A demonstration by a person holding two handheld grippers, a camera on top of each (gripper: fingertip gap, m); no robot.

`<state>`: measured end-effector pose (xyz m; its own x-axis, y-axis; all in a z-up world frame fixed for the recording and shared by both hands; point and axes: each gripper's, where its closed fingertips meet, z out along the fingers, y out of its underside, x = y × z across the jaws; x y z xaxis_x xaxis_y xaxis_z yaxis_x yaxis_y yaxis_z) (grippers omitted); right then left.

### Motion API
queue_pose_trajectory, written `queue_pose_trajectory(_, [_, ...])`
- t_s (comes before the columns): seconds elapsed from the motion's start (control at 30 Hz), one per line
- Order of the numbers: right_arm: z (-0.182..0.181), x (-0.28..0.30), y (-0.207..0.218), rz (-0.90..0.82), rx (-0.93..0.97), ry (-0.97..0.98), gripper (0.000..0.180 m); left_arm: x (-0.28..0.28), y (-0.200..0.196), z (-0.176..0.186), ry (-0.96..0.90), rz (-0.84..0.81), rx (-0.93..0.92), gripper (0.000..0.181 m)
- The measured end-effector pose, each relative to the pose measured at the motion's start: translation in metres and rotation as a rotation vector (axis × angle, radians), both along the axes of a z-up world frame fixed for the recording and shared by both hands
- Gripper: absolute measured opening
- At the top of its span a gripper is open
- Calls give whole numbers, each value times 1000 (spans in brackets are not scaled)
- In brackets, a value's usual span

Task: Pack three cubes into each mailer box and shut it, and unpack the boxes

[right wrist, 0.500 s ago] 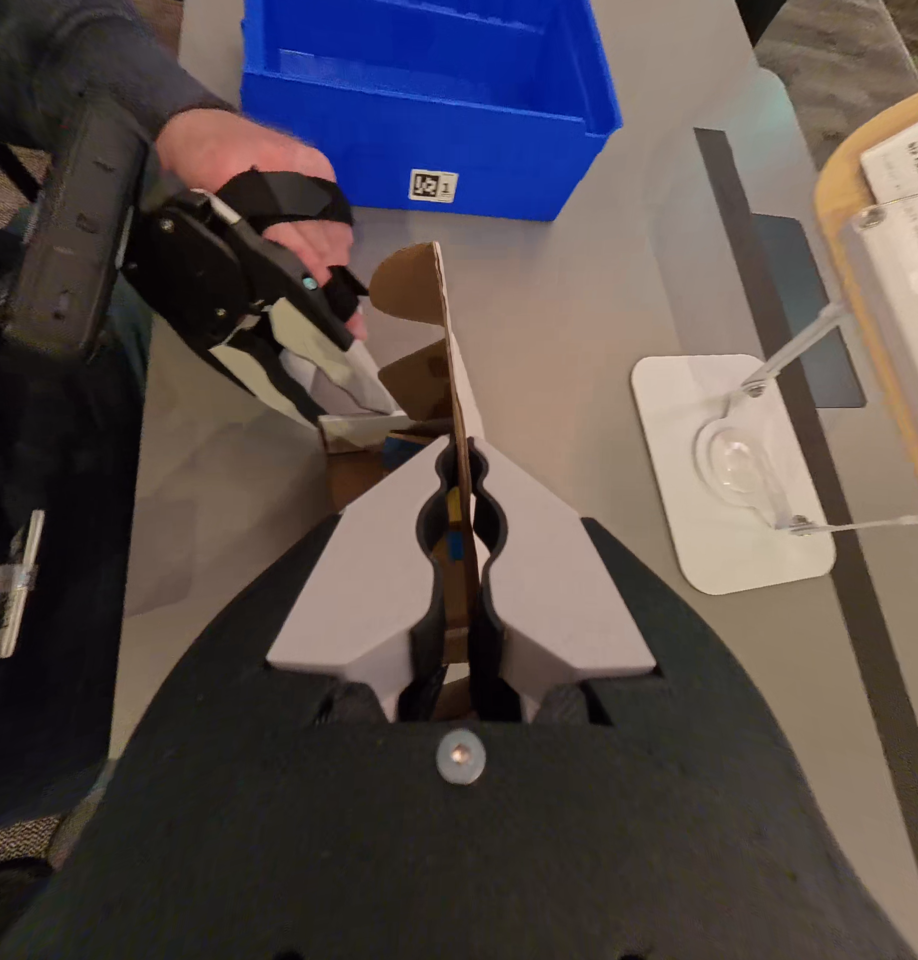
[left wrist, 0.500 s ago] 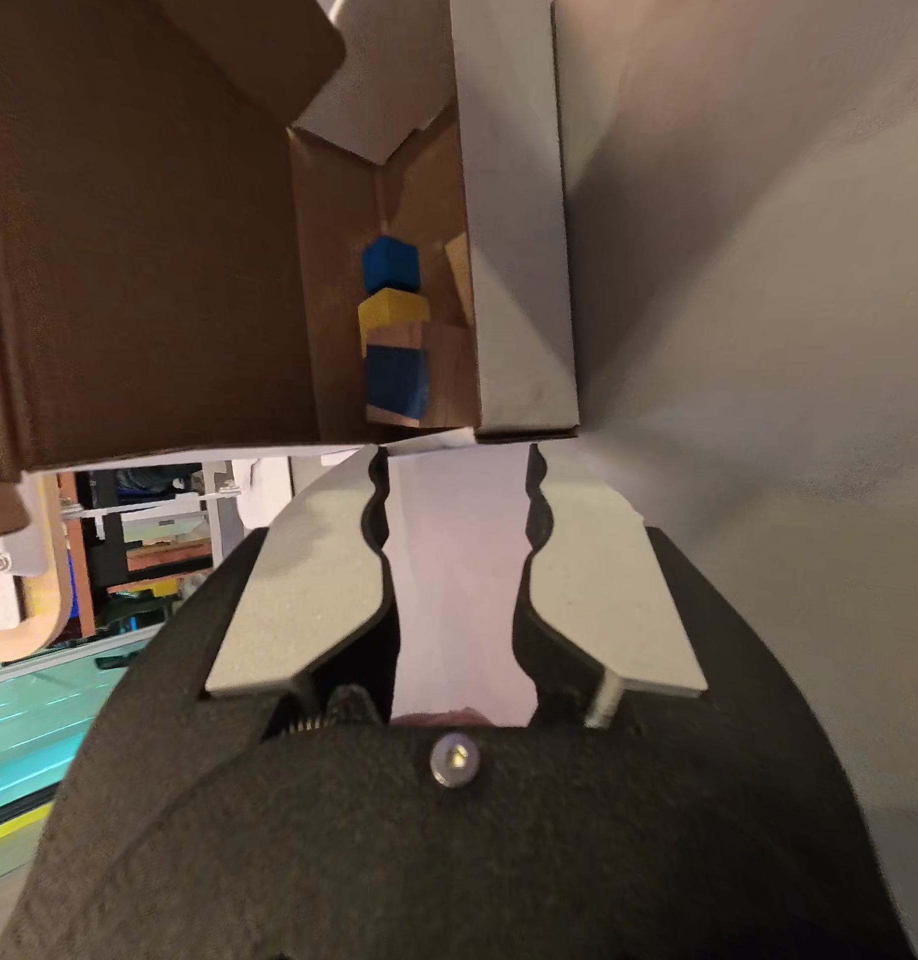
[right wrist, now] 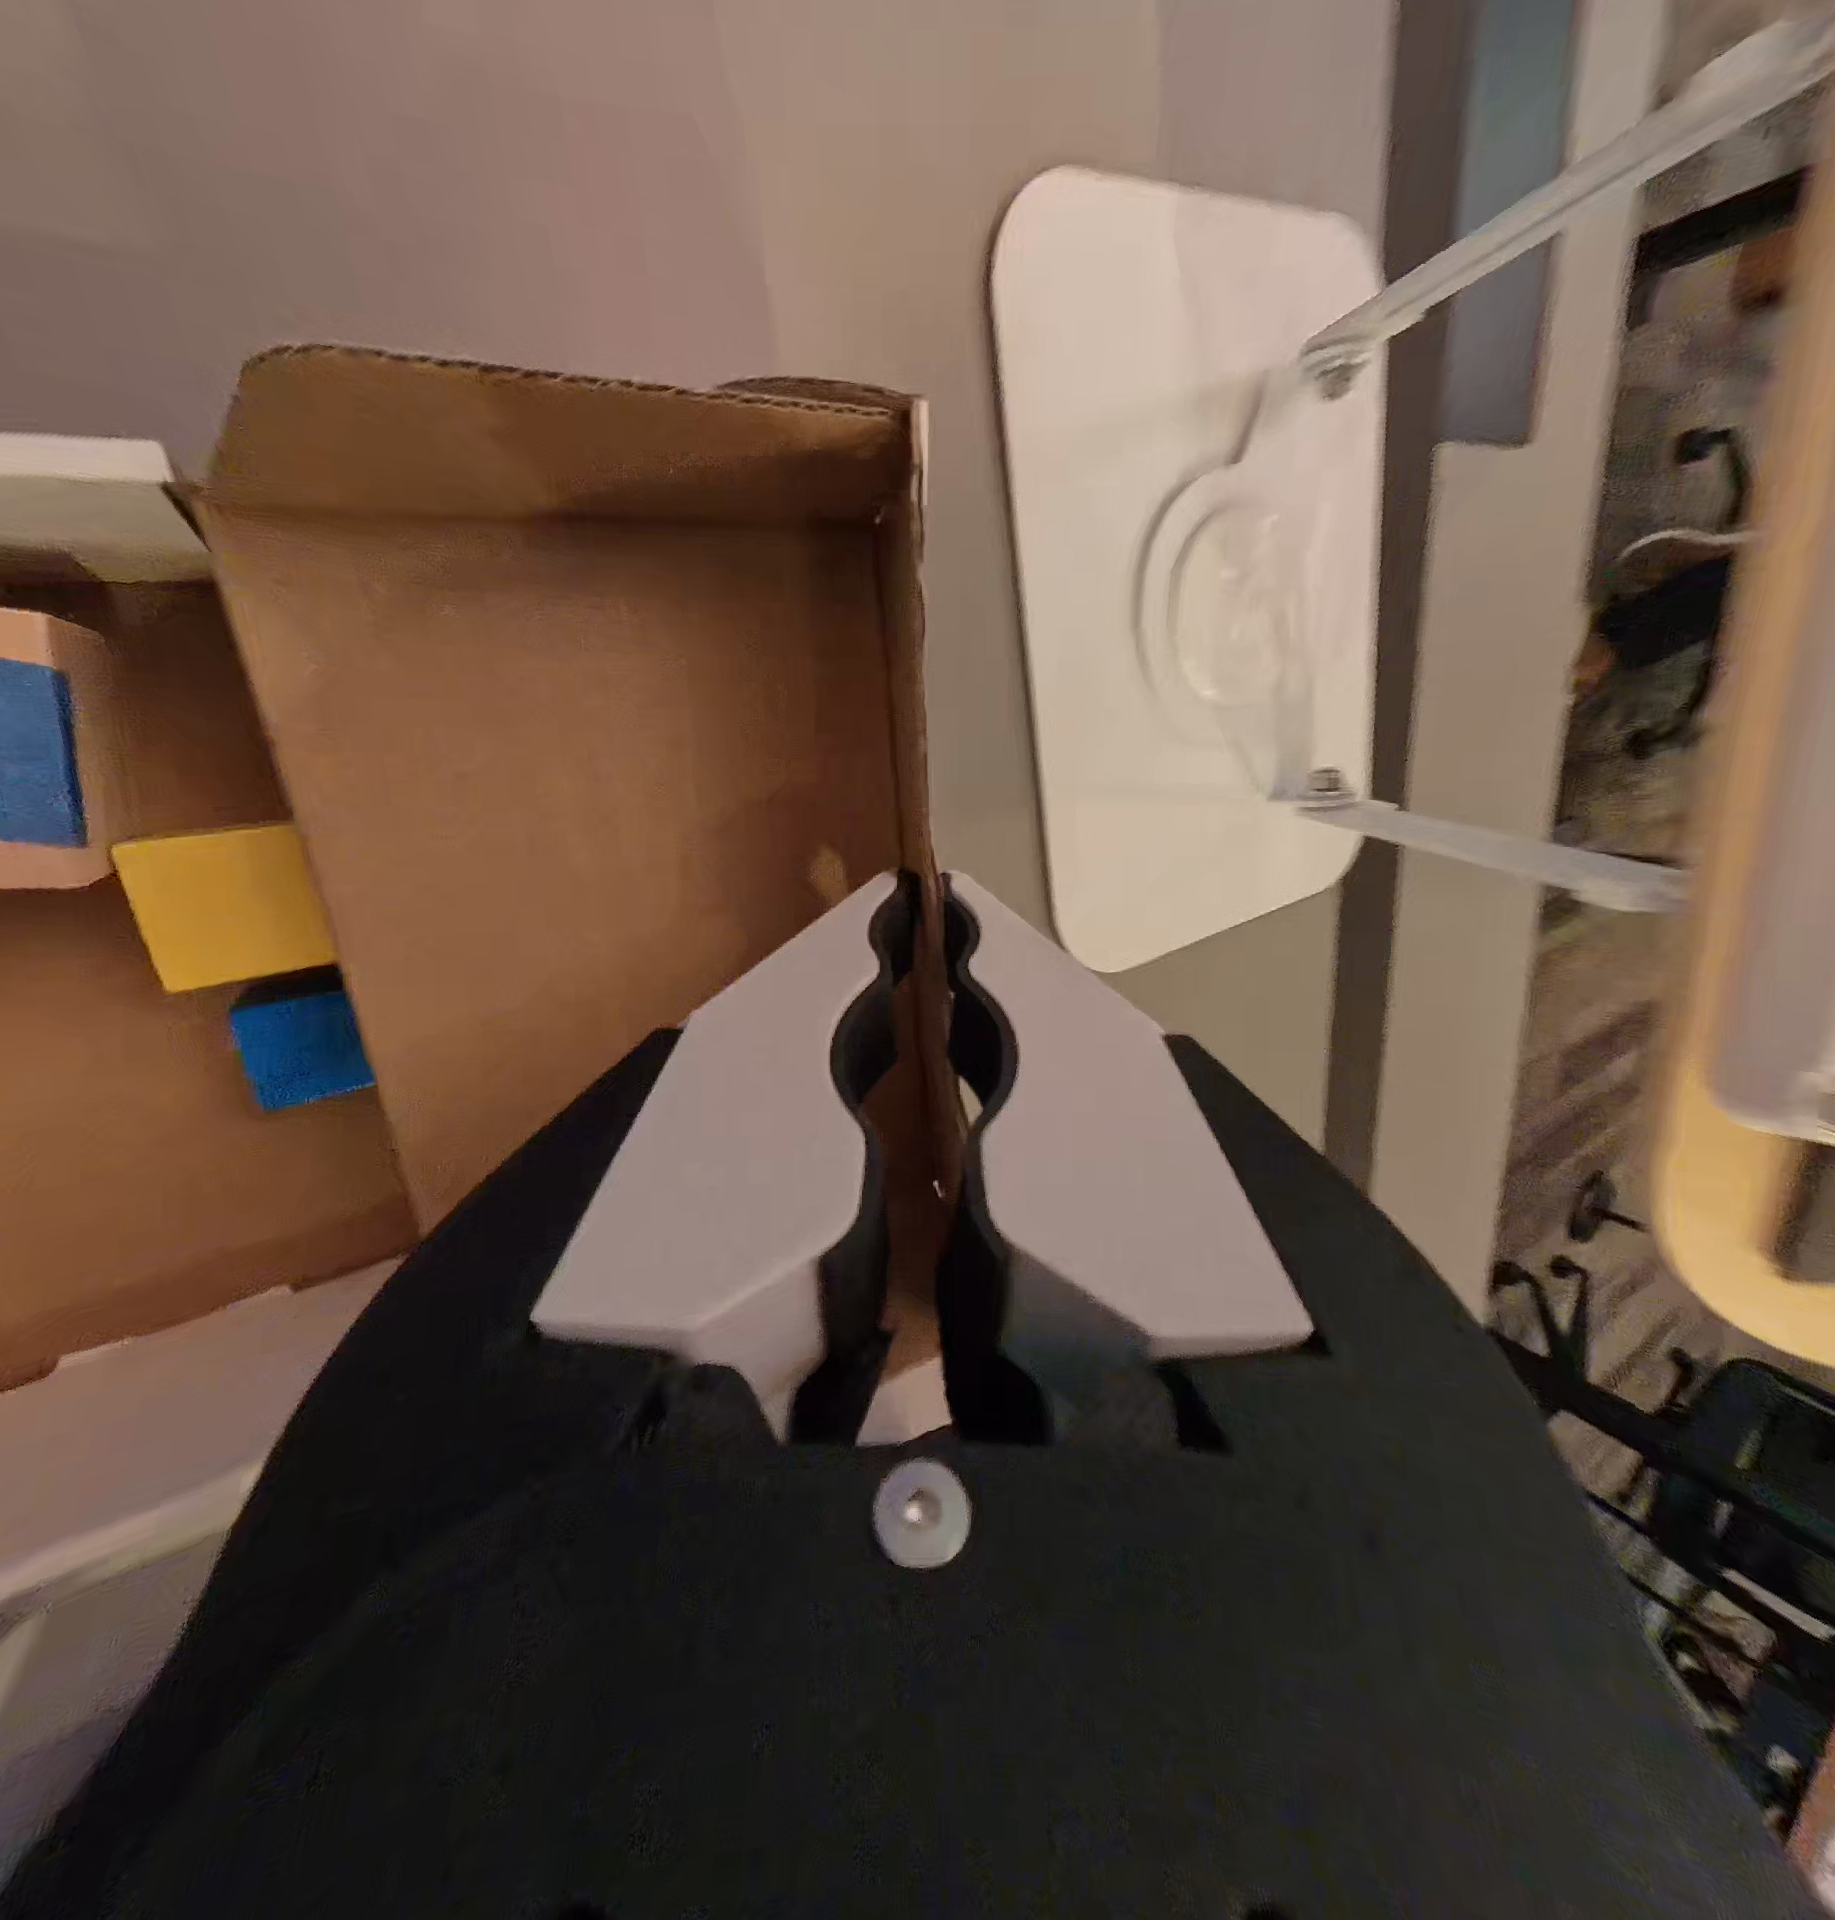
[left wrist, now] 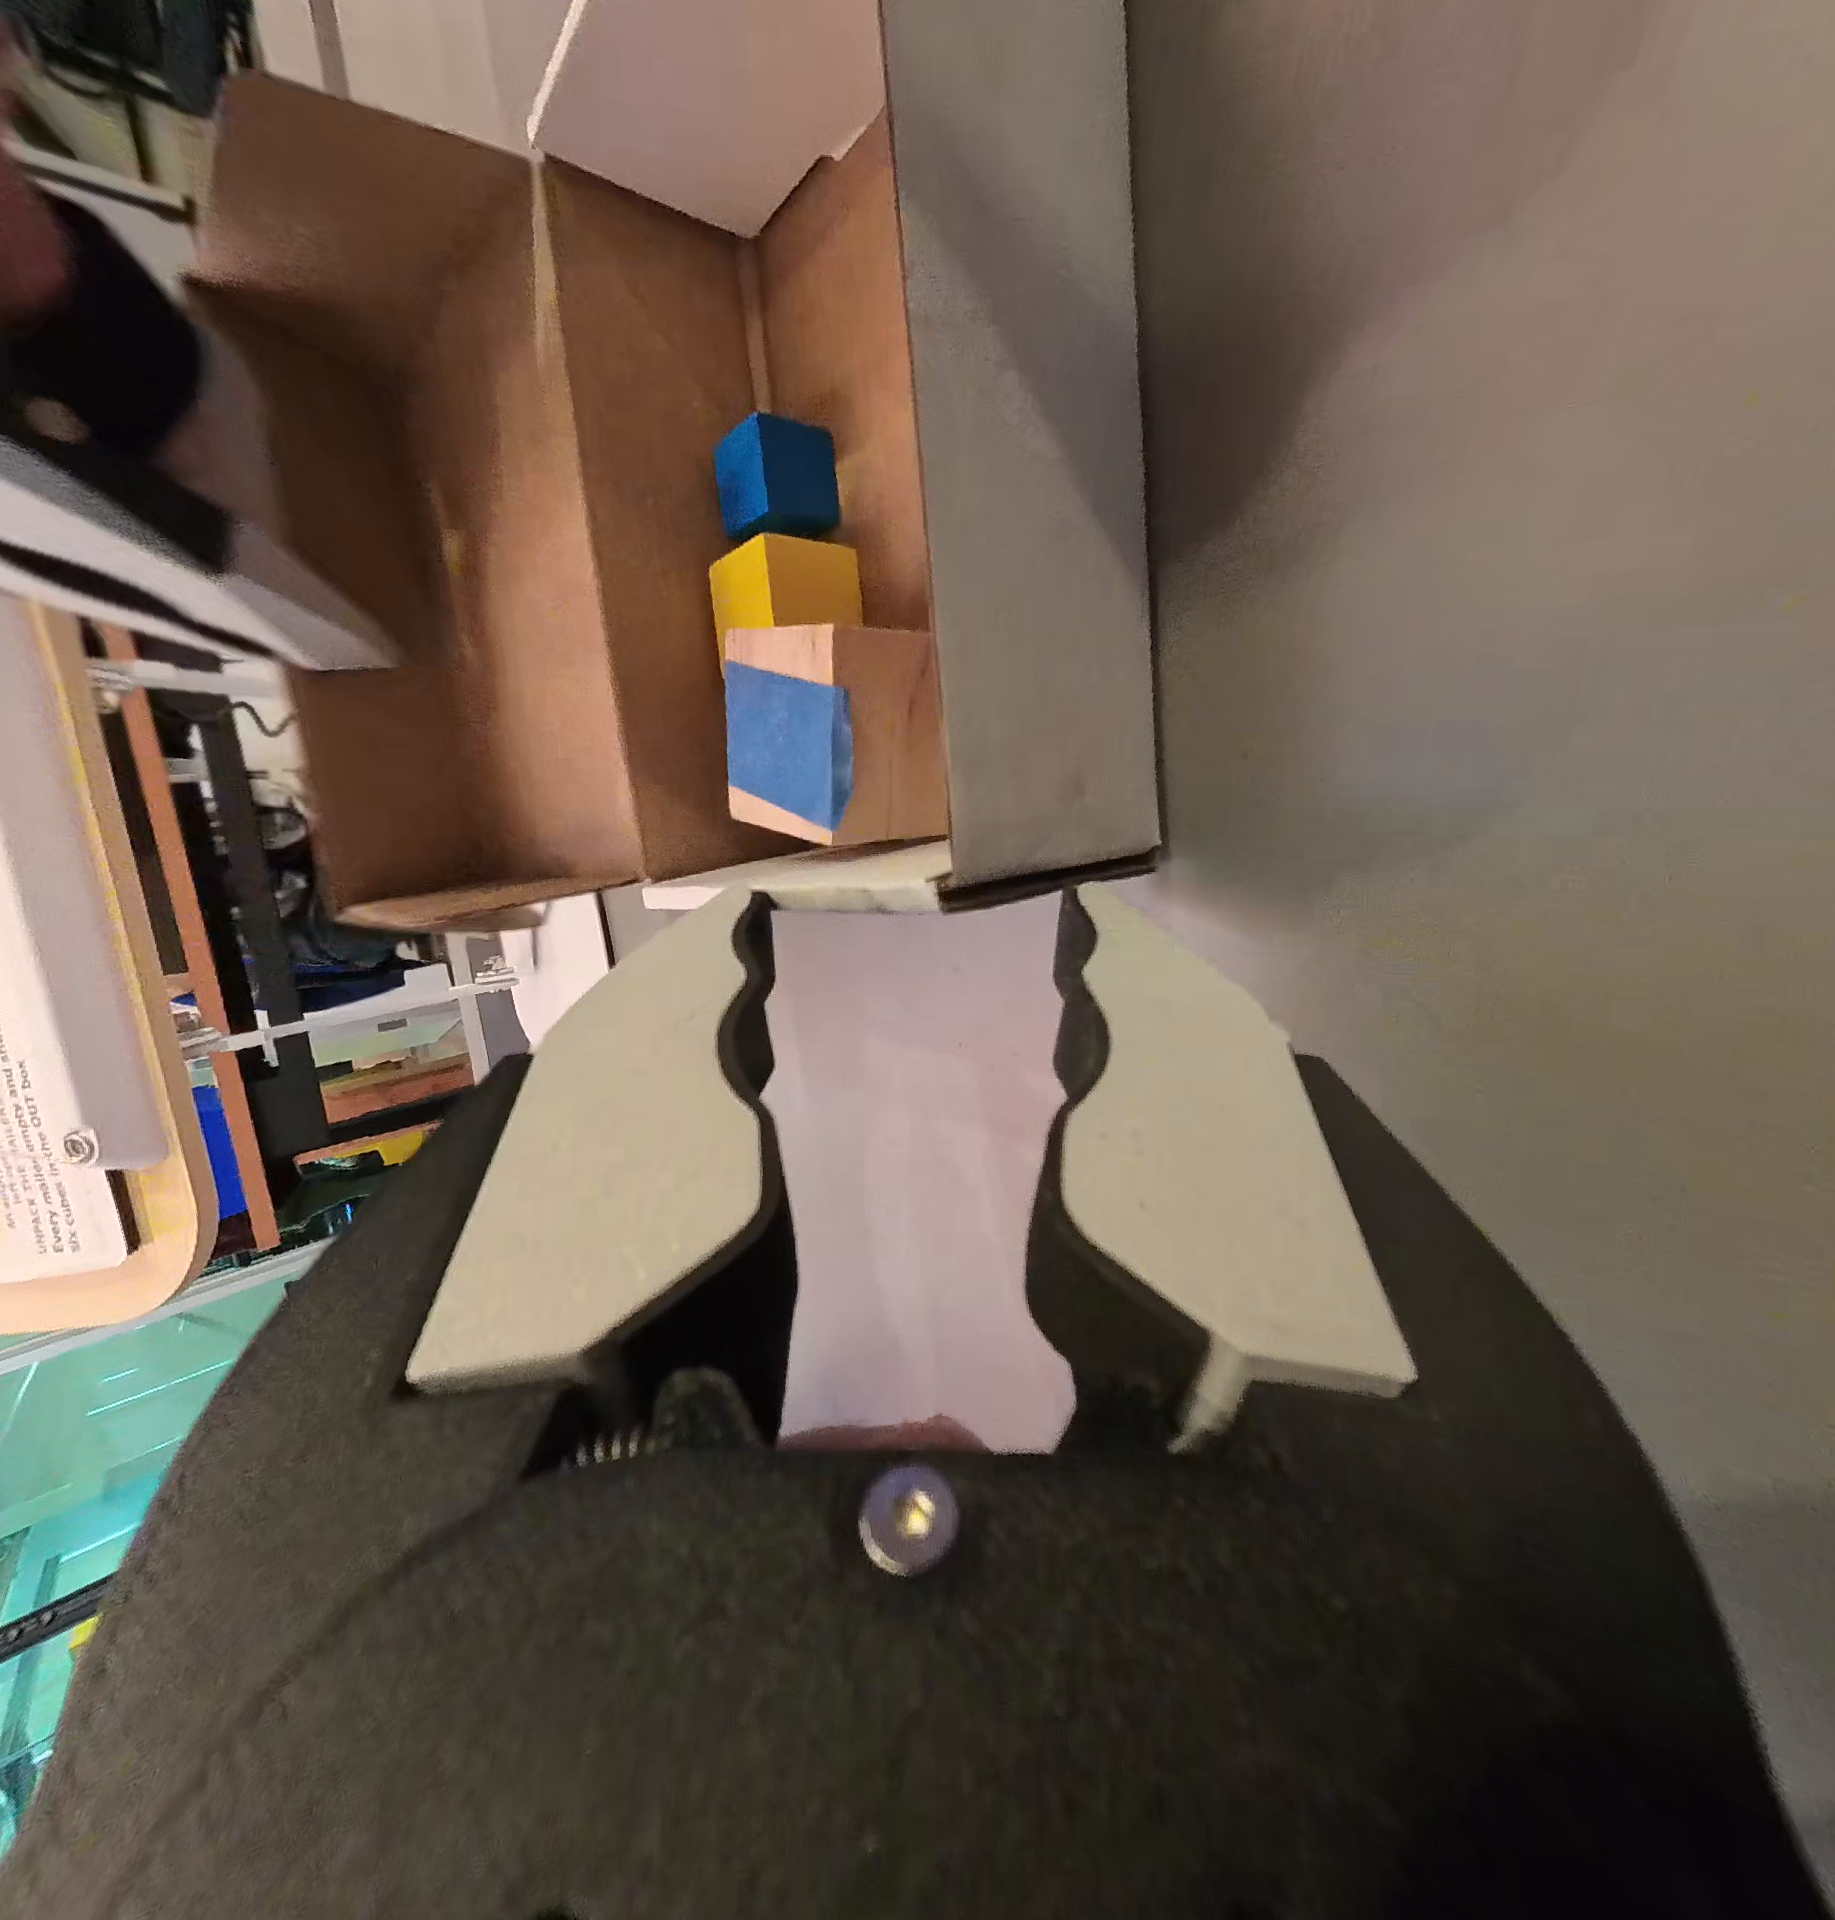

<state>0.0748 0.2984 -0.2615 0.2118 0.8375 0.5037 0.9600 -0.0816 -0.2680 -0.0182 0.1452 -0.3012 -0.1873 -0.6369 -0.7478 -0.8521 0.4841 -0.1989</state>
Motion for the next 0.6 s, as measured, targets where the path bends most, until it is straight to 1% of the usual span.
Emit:
queue_pose_trajectory(0.2, [-49,3,-1,-43,-133,-39,9,1,-1,0,-9,11,-18,52])
queue_pose_trajectory(0.37, [-53,0,3,-49,-134,-19,10,3,-7,3,-61,34,-127,50])
queue_pose_trajectory(0.4, [-53,0,3,-52,-133,-16,10,3,-9,6,-91,39,-167,48])
queue_pose_trajectory(0.5, [-52,3,3,-62,-116,-10,10,0,-7,22,-247,109,-359,61])
queue_pose_trajectory(0.6, [-51,7,4,-75,-97,2,8,1,2,45,-436,184,-570,65])
